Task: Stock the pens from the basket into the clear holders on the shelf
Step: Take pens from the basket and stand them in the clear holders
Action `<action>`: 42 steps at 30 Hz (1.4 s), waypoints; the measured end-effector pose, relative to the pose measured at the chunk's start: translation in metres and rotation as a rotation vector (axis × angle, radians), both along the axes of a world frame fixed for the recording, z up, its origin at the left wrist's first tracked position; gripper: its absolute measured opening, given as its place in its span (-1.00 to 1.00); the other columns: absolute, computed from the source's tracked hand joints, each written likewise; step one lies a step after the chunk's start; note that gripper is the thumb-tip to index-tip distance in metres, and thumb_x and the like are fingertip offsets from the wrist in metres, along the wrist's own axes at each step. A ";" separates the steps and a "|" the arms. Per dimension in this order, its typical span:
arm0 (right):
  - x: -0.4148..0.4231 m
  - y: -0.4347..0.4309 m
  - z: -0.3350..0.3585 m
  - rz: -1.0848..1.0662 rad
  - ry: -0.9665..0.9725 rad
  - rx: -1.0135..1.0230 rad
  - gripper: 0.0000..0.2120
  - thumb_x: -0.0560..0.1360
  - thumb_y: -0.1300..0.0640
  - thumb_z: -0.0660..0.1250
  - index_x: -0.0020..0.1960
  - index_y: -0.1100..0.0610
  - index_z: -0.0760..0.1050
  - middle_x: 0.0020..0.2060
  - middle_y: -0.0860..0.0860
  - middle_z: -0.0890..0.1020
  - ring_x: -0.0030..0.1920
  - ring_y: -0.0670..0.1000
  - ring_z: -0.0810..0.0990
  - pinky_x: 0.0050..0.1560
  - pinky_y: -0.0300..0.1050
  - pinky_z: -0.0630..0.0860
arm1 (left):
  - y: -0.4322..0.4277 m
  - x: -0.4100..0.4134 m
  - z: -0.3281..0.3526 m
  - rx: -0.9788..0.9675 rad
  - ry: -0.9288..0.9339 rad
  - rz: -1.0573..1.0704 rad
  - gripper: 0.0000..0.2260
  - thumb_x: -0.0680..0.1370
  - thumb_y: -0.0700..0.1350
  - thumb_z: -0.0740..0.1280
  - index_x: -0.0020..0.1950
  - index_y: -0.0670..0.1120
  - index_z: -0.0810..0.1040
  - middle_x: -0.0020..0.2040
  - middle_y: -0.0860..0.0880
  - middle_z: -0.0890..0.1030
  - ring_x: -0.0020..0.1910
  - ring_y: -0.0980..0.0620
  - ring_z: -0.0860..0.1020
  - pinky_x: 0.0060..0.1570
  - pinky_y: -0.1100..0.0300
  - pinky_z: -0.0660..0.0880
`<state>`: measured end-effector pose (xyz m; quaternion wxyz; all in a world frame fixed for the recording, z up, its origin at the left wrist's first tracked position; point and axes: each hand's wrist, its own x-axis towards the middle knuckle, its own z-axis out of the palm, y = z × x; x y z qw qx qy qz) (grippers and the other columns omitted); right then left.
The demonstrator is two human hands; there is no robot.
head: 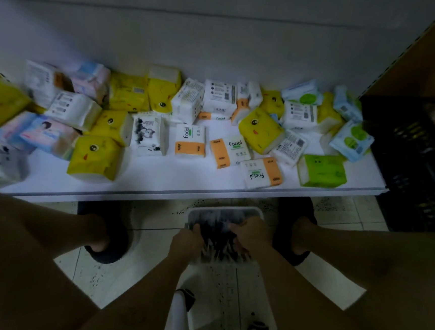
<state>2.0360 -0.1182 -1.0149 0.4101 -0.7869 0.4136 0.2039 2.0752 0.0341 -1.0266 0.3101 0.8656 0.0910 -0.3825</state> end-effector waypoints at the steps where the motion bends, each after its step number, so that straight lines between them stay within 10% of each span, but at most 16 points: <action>1: -0.002 -0.003 0.003 -0.046 -0.004 0.036 -0.67 0.46 -0.02 0.44 -0.27 0.23 0.55 -0.31 0.17 0.64 -0.27 0.17 0.65 -0.15 0.09 0.64 | 0.000 -0.001 0.004 -0.022 -0.016 -0.027 -0.54 0.68 0.04 -0.05 -0.02 -0.25 0.51 0.00 -0.28 0.60 -0.05 -0.18 0.57 -0.05 0.06 0.50; 13: -0.008 0.010 0.080 -0.197 -0.101 0.335 -0.87 0.61 0.25 0.17 0.00 0.22 0.49 -0.24 0.10 0.64 -0.35 0.01 0.62 -0.34 -0.13 0.54 | 0.010 0.000 0.088 -0.611 0.165 0.272 -0.83 0.53 -0.31 0.17 -0.04 -0.15 0.53 -0.31 -0.01 0.59 -0.31 0.06 0.53 -0.28 0.21 0.46; 23: 0.005 0.029 0.159 -0.077 -0.656 0.235 -0.75 0.67 0.04 0.08 0.10 -0.03 0.54 -0.49 -0.04 0.33 -0.54 -0.12 0.28 -0.45 -0.21 0.23 | 0.009 0.023 0.172 -0.766 -0.324 -0.043 -0.77 0.67 0.01 0.07 0.11 -0.04 0.46 -0.40 -0.04 0.30 -0.47 0.06 0.25 -0.46 0.25 0.24; 28: 0.018 0.036 0.218 -0.079 -0.865 0.315 -0.87 0.64 0.23 0.14 -0.02 0.20 0.43 -0.35 0.08 0.54 -0.50 -0.04 0.49 -0.45 -0.16 0.48 | 0.017 0.041 0.232 -0.831 -0.473 -0.043 -0.84 0.67 -0.21 0.07 -0.03 -0.09 0.40 -0.24 -0.03 0.52 -0.41 0.08 0.39 -0.40 0.29 0.36; 34: 0.026 0.047 0.311 0.063 -1.167 0.141 -0.79 0.66 0.09 0.11 0.05 -0.02 0.52 -0.44 -0.03 0.35 -0.52 -0.15 0.26 -0.49 -0.27 0.23 | 0.029 0.047 0.324 -0.918 -0.769 -0.081 -0.80 0.67 0.00 0.09 0.16 0.07 0.49 -0.39 0.08 0.40 -0.47 0.14 0.31 -0.44 0.27 0.26; 42: 0.045 0.066 0.416 0.152 -1.381 0.127 -0.86 0.62 0.21 0.21 0.04 -0.01 0.48 -0.36 -0.06 0.51 -0.44 -0.20 0.44 -0.40 -0.31 0.36 | 0.039 0.055 0.433 -1.009 -1.009 -0.071 -0.84 0.67 -0.13 0.12 0.10 0.04 0.47 -0.20 0.00 0.57 -0.41 0.13 0.38 -0.34 0.21 0.33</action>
